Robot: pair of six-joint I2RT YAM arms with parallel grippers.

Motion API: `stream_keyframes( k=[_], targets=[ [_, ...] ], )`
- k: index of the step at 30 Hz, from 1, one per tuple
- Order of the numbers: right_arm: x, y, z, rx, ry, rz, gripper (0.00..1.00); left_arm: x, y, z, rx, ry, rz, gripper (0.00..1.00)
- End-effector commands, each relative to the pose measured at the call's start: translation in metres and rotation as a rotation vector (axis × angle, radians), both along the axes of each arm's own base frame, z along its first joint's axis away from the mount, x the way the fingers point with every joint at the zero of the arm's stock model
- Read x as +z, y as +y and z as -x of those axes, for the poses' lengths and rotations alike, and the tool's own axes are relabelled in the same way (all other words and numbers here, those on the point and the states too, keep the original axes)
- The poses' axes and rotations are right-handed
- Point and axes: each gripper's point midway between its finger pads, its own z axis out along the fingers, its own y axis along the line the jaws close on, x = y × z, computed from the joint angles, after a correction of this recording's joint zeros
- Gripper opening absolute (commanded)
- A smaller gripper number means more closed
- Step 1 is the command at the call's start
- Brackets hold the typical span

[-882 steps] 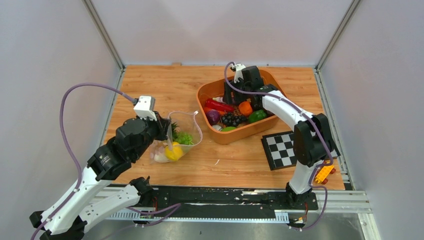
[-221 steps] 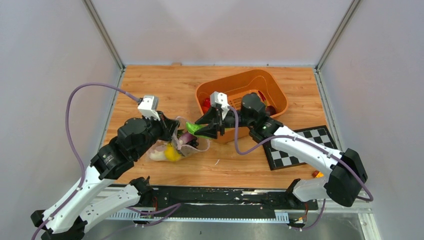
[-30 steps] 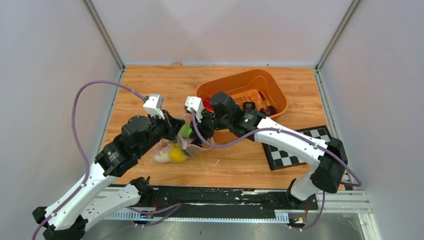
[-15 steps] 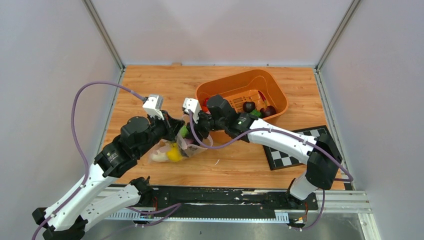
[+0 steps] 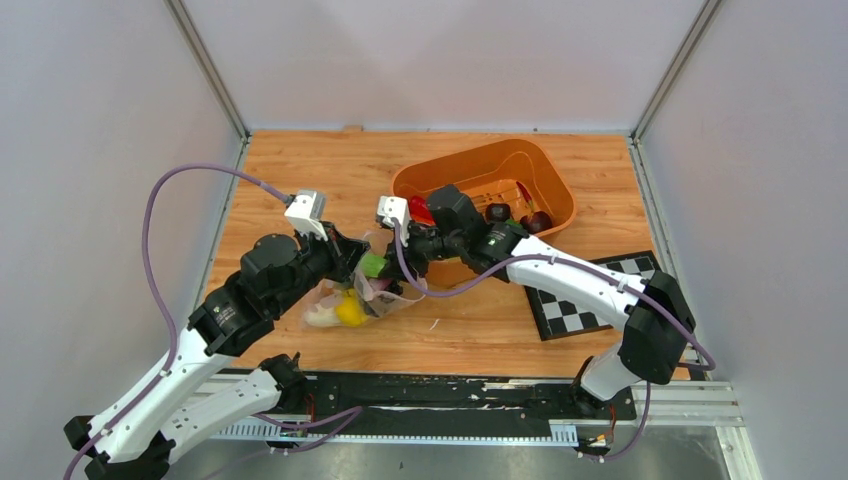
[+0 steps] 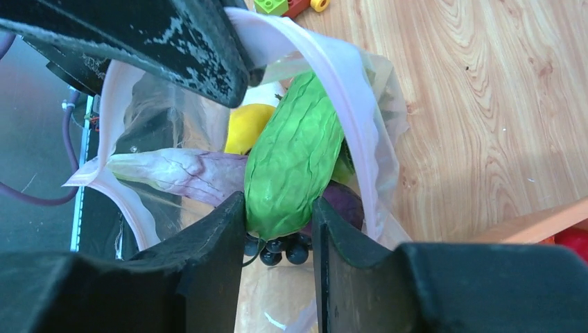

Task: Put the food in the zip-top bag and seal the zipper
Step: Place the fake vegetable in the zipper food storage bag.

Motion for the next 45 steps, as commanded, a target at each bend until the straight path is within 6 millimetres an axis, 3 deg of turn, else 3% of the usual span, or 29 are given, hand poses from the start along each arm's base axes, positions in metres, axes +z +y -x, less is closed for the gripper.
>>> stream_keyframes(
  k=[1,6,10,16,23,31,39,40,45],
  targets=[
    [0.031,-0.002,0.01,0.062,-0.011,-0.068,0.24,0.025,-0.001,-0.004,0.018,-0.068,0.074,0.01],
    [0.047,0.002,0.018,0.141,0.037,-0.182,0.24,0.025,-0.006,-0.003,-0.009,-0.064,0.069,0.01],
    [0.043,0.006,0.026,0.217,0.088,-0.156,0.26,0.026,-0.011,-0.001,-0.043,-0.068,0.069,0.01],
    [0.017,0.013,0.001,0.1,0.121,-0.059,0.32,0.033,-0.019,0.004,-0.097,-0.087,0.091,0.01],
    [0.015,0.019,-0.019,-0.003,0.121,-0.049,0.36,0.038,-0.026,0.007,-0.137,-0.103,0.108,0.01],
    [0.003,0.023,-0.031,-0.087,0.1,-0.013,0.43,0.041,-0.019,0.005,-0.1,-0.111,0.118,0.01],
    [0.041,0.011,-0.005,0.009,0.065,-0.143,0.62,0.035,-0.007,0.002,-0.036,-0.099,0.1,0.01],
    [0.044,0.008,-0.003,0.014,0.063,-0.15,0.6,0.035,-0.007,0.001,-0.033,-0.1,0.099,0.01],
    [0.045,0.001,0.005,0.057,0.072,-0.132,0.34,0.038,-0.006,0.002,-0.032,-0.106,0.109,0.01]
  ],
)
